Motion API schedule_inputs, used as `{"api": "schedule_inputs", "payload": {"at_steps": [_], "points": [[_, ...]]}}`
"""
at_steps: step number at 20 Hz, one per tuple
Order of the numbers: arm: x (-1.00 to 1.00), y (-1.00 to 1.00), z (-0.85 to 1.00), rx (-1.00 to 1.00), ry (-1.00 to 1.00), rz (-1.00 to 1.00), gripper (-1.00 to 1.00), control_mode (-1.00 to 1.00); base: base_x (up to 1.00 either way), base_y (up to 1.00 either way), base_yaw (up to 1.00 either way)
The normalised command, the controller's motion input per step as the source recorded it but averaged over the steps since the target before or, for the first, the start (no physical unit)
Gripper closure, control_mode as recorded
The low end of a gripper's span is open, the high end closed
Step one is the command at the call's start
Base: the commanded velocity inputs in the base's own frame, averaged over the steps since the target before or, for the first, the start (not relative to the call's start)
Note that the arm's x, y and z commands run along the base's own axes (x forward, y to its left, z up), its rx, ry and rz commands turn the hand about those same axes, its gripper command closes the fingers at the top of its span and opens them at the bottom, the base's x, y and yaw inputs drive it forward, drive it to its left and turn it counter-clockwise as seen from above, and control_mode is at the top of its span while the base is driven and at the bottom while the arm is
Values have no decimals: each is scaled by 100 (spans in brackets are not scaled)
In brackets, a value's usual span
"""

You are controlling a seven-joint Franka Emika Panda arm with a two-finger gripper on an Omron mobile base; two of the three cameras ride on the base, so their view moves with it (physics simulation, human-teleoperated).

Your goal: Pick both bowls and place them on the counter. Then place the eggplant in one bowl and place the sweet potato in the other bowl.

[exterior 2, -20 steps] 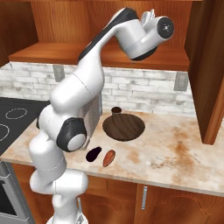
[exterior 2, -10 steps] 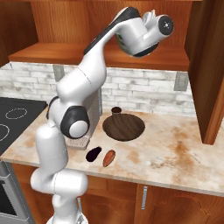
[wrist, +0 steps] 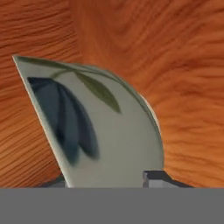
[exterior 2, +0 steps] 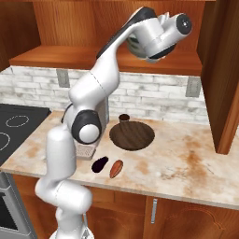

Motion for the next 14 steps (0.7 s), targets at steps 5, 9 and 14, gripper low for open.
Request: {"api": "schedule_inputs", "payload": {"at_steps": [5,9,14], "points": [[-40,-14,-19,-2,2,5,100,-100,0,0,0],[-63,0,-5,-2,0,1,100,-100,0,0,0],[-62,3,0,0,2,0,100,-100,0,0,0]]}}
